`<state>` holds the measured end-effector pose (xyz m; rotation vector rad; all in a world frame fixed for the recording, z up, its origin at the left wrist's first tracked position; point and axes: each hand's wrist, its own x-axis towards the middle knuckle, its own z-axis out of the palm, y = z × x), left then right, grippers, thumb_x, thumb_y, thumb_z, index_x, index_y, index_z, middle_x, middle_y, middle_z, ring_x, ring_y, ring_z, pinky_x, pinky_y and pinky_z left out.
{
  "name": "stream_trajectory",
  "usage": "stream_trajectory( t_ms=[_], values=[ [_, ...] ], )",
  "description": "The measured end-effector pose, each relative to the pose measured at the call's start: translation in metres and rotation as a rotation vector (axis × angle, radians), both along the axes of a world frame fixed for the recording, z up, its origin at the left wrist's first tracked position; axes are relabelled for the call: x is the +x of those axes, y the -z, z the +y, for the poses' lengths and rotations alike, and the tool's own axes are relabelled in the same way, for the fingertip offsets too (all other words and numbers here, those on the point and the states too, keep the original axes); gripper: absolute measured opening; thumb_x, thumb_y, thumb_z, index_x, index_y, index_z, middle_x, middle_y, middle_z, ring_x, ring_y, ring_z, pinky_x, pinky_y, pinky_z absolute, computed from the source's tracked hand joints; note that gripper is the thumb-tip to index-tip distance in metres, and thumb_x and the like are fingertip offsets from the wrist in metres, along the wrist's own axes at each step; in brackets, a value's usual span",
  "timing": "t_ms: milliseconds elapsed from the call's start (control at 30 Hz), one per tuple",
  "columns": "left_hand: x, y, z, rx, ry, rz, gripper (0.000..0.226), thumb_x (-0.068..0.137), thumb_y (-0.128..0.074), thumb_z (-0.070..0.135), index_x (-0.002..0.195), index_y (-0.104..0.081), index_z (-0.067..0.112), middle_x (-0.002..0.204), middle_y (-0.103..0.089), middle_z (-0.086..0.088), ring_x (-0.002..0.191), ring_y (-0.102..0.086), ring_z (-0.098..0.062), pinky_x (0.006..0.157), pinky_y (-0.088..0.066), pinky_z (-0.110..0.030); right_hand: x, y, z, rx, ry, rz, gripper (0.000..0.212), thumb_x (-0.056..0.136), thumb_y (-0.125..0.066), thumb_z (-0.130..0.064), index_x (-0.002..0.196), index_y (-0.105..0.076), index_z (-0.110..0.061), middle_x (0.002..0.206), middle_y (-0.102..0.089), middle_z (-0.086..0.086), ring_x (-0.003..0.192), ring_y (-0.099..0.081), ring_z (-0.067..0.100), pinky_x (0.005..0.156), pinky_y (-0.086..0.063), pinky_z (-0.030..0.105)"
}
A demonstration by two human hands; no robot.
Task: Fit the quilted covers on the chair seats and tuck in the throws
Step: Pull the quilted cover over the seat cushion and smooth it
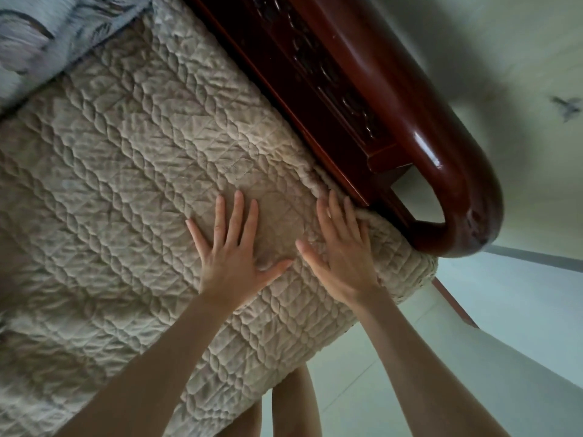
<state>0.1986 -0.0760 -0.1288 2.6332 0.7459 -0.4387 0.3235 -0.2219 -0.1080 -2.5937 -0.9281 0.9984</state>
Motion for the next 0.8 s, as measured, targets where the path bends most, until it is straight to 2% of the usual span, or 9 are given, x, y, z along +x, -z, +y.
stream_trajectory(
  t_ms=[100, 300, 433, 567, 667, 700, 800],
  values=[
    [-0.005, 0.0, -0.009, -0.02, 0.036, 0.007, 0.109, 0.074, -0.027, 0.088, 0.154, -0.008, 0.017, 0.163, 0.0, -0.004, 0.149, 0.006, -0.027, 0.108, 0.005, -0.071, 0.009, 0.006, 0.002, -0.057, 0.005, 0.039, 0.087, 0.081, -0.003, -0.075, 0.15, 0.018, -0.028, 0.151, 0.033, -0.014, 0.144, 0.023, 0.005, 0.12, 0.005, 0.04],
    [0.0, 0.005, -0.012, -0.026, 0.03, 0.061, 0.112, 0.071, -0.02, 0.092, 0.154, -0.001, 0.021, 0.163, 0.007, -0.003, 0.148, 0.016, -0.026, 0.108, 0.011, -0.07, 0.028, 0.015, 0.007, -0.135, 0.027, 0.155, 0.075, 0.095, -0.024, -0.065, 0.153, 0.009, -0.031, 0.16, 0.016, -0.016, 0.148, 0.001, 0.009, 0.119, -0.013, 0.036],
    [0.003, 0.009, -0.013, -0.015, 0.028, 0.06, 0.113, 0.07, -0.019, 0.093, 0.155, 0.002, 0.022, 0.162, 0.011, -0.002, 0.147, 0.017, -0.026, 0.107, 0.02, -0.064, 0.038, 0.024, 0.001, -0.044, 0.051, 0.18, 0.07, 0.095, -0.029, -0.063, 0.154, -0.001, -0.036, 0.161, 0.004, -0.019, 0.146, -0.014, 0.01, 0.116, -0.023, 0.037],
    [-0.001, 0.008, -0.012, 0.004, 0.032, 0.047, 0.114, 0.069, -0.02, 0.093, 0.154, 0.005, 0.023, 0.162, 0.014, -0.001, 0.147, 0.02, -0.025, 0.108, 0.016, -0.067, 0.03, 0.028, -0.008, 0.119, 0.093, 0.105, 0.073, 0.091, -0.03, -0.066, 0.154, -0.017, -0.031, 0.161, -0.011, -0.013, 0.145, -0.019, 0.011, 0.116, -0.026, 0.043],
    [-0.004, 0.002, -0.015, -0.012, 0.025, 0.022, 0.11, 0.072, -0.023, 0.091, 0.153, 0.001, 0.02, 0.162, 0.009, -0.002, 0.148, 0.015, -0.025, 0.109, 0.011, -0.069, 0.009, 0.016, -0.02, 0.177, 0.063, -0.124, 0.073, 0.092, -0.028, -0.061, 0.152, -0.03, -0.02, 0.158, -0.027, -0.004, 0.145, -0.024, 0.017, 0.117, -0.02, 0.048],
    [-0.005, 0.001, -0.018, -0.016, 0.027, 0.017, 0.11, 0.073, -0.024, 0.09, 0.153, 0.0, 0.019, 0.162, 0.007, -0.003, 0.148, 0.013, -0.026, 0.109, 0.008, -0.07, 0.001, 0.012, -0.026, 0.153, 0.069, -0.156, 0.073, 0.092, -0.025, -0.062, 0.153, -0.026, -0.021, 0.159, -0.023, -0.006, 0.146, -0.018, 0.018, 0.119, -0.013, 0.049],
    [-0.013, -0.001, -0.032, -0.039, 0.064, 0.027, 0.111, 0.073, -0.025, 0.09, 0.154, -0.004, 0.017, 0.163, 0.002, -0.006, 0.149, 0.009, -0.027, 0.108, 0.005, -0.072, -0.012, 0.007, -0.041, -0.012, 0.138, 0.005, 0.082, 0.084, -0.008, -0.073, 0.153, 0.008, -0.032, 0.158, 0.015, -0.02, 0.147, 0.015, 0.011, 0.117, 0.016, 0.046]
  ],
)
